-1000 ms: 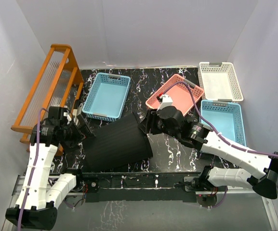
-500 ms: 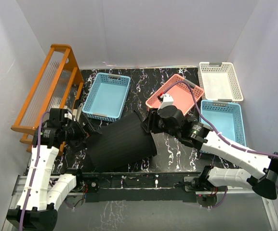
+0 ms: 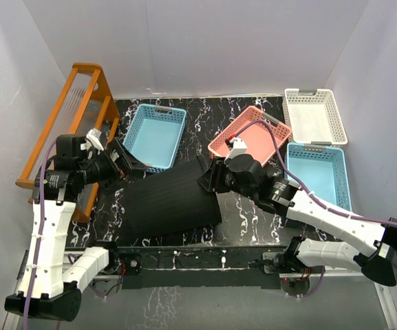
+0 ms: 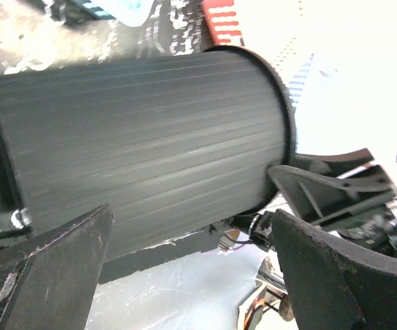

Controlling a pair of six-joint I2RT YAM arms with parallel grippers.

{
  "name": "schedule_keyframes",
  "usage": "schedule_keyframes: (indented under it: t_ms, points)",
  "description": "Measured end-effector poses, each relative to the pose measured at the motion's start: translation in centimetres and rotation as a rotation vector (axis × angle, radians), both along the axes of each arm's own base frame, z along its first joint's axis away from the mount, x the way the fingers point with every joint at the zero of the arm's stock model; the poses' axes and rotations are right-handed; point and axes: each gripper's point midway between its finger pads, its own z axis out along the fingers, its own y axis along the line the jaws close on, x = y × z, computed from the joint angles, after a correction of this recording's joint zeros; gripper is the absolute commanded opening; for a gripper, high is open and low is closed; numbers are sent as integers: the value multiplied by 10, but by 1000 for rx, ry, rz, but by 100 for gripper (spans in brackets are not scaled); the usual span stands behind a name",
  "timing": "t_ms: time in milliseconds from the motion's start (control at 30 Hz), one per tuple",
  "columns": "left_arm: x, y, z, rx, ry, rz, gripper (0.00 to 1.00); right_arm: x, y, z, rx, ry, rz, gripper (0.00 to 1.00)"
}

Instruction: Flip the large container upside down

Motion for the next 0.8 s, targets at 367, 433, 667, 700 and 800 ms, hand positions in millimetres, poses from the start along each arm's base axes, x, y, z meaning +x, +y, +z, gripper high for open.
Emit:
schedule_keyframes:
  t_ms: [367,433,667,700,800]
  points:
    - [11,-14,27,-48,-79,-104,99,-14,3,-2,100,38,21,38]
    - [13,-5,22,9,-57,-79,99,-13,2,-3,100,40,18,42]
    - [-2,19,-24,140,94,-3,99,-11,-7,-3,41,35,-7,51]
    - [-4,21,-30,150,110,7,99,-11,-9,-3,22,31,-9,51]
    - [-12,26,-42,175,142,33,99,-9,-17,0,-41,13,-13,49]
